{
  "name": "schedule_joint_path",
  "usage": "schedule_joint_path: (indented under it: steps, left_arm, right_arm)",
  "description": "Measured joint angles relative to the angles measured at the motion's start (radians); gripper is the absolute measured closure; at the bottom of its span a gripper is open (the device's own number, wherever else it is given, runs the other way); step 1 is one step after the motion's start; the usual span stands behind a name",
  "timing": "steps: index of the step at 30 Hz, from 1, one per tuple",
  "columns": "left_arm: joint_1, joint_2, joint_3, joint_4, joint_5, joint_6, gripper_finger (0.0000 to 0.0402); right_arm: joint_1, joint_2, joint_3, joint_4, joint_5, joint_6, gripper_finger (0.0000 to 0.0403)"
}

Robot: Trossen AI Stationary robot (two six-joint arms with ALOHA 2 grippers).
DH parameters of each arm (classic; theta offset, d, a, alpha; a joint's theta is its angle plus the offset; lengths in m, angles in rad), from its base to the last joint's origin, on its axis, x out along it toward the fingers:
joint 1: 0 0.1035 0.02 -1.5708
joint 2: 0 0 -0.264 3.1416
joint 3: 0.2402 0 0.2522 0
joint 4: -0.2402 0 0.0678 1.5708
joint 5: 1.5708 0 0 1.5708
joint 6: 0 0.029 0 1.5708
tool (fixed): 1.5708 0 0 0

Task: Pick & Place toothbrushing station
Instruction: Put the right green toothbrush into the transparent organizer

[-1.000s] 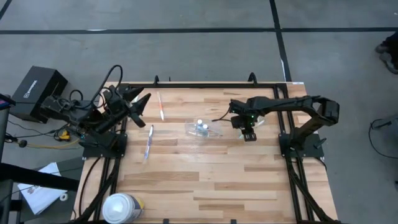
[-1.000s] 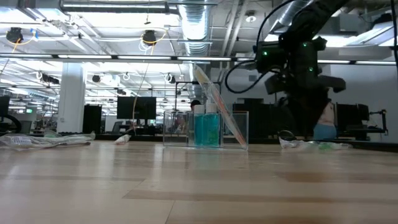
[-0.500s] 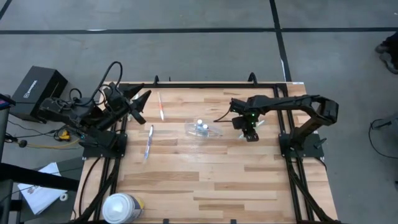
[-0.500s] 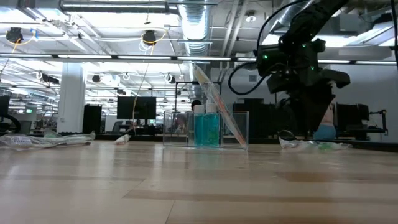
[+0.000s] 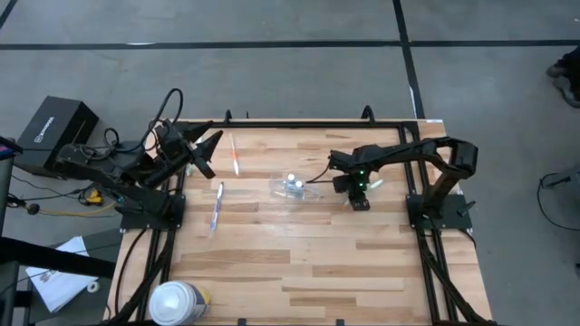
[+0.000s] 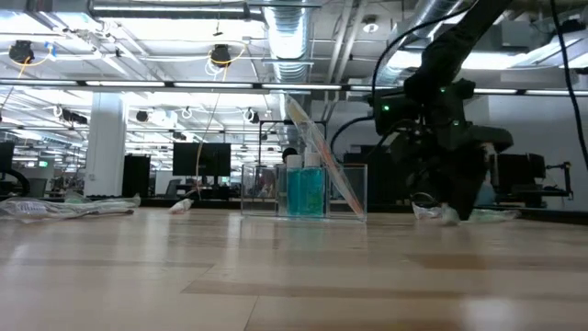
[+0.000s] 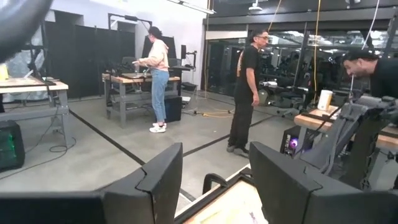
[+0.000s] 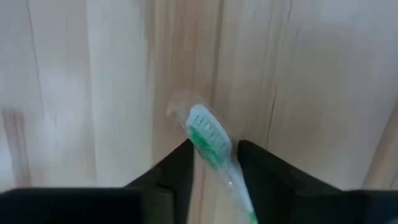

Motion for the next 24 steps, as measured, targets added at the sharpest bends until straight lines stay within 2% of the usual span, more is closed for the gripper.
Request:
schedule_joint_path:
  steps: [4,5,11,15,20,24]
  left_arm:
    - [0.011,0.0,-0.009,0.0,0.026,-0.022,0.022]
    - [0.014,0.0,-0.014,0.0,0.031,-0.026,0.022]
    - [0.018,-0.002,-0.045,0.001,0.043,-0.07,0.022]
    - [0.018,-0.001,-0.056,0.0,0.067,-0.081,0.022]
    - [0.031,-0.002,-0.056,0.001,0.079,-0.071,0.022]
    - [0.068,-0.017,-0.056,0.003,0.123,-0.066,0.022]
  right_arm:
    - [-0.004,0.011,0.041,0.034,-0.004,0.02,0.0378]
    - [-0.008,0.014,0.053,0.03,-0.016,0.03,0.0387]
    - [-0.047,0.011,0.092,0.015,-0.126,0.114,0.0397]
    - [-0.078,-0.041,0.092,-0.024,-0.197,0.164,0.0399]
    - [-0.117,-0.194,0.092,-0.026,-0.251,0.265,0.0401]
    - [-0.153,-0.359,0.092,0.042,-0.267,0.429,0.0402]
